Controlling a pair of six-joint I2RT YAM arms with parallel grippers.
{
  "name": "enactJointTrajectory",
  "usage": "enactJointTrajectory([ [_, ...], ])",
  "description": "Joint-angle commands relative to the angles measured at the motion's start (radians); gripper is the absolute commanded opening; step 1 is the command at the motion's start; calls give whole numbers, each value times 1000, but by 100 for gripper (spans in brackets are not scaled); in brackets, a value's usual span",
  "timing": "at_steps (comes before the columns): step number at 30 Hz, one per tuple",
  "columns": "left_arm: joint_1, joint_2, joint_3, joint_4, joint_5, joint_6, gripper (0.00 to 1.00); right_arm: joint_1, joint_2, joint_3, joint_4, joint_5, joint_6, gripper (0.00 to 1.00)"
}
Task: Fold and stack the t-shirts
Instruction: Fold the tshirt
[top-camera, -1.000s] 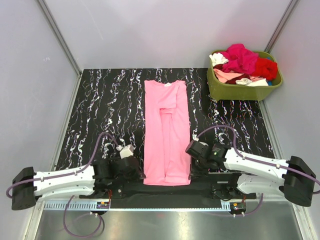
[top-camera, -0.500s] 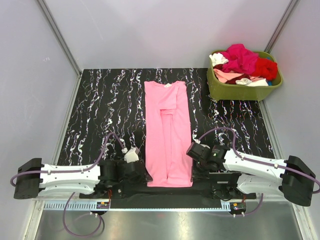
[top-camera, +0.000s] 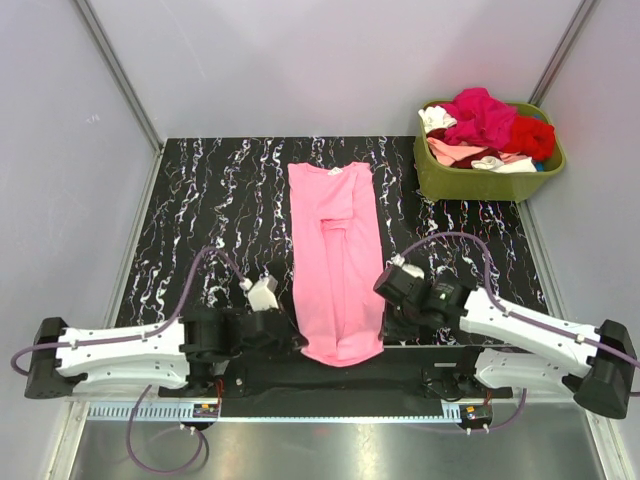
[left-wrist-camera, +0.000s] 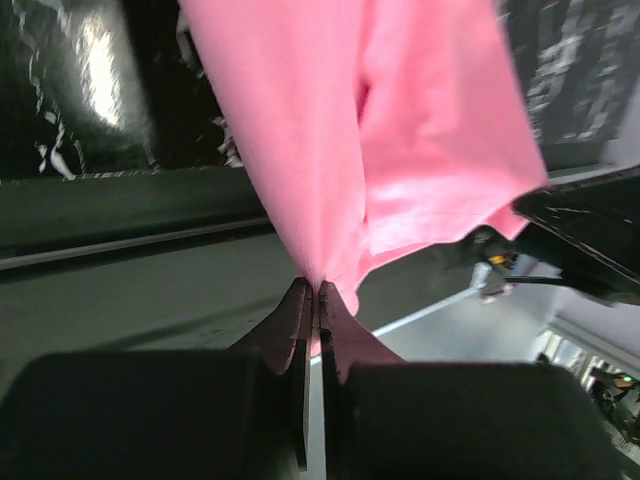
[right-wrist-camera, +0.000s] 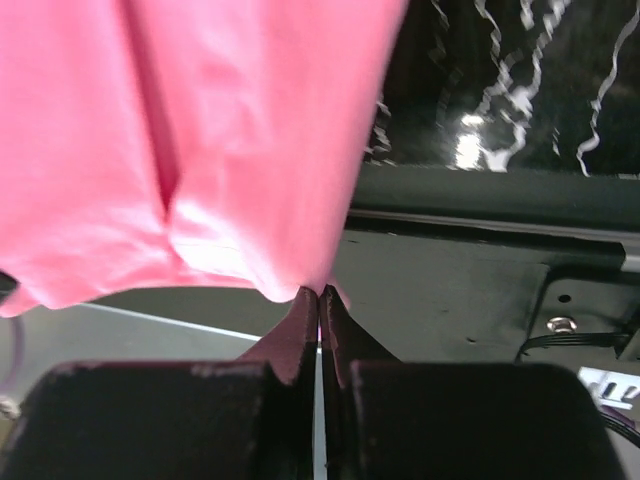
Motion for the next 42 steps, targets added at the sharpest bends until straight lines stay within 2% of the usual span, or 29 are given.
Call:
enactJointTrajectory([
  [1, 42, -54, 101, -100, -108, 62, 5, -37, 14, 127, -71, 113, -57, 0],
  [6, 269, -31, 155, -46, 7, 266, 4, -233, 91, 251, -41, 84, -244, 0],
  [11, 479, 81, 258, -5, 97, 441, 3, -352, 243, 394, -22, 79, -408, 0],
  [17, 623, 282, 422, 40, 176, 605, 2, -462, 421, 575, 4, 61, -491, 0],
  [22, 705, 420, 486, 83, 266, 651, 0, -507, 542, 649, 30, 24, -524, 0],
  [29, 795, 533, 532, 136, 343, 699, 0, -559, 660, 742, 50, -8, -556, 0],
  [42, 884, 753, 663, 139, 420, 779, 0, -635, 837, 864, 56, -65, -599, 0],
])
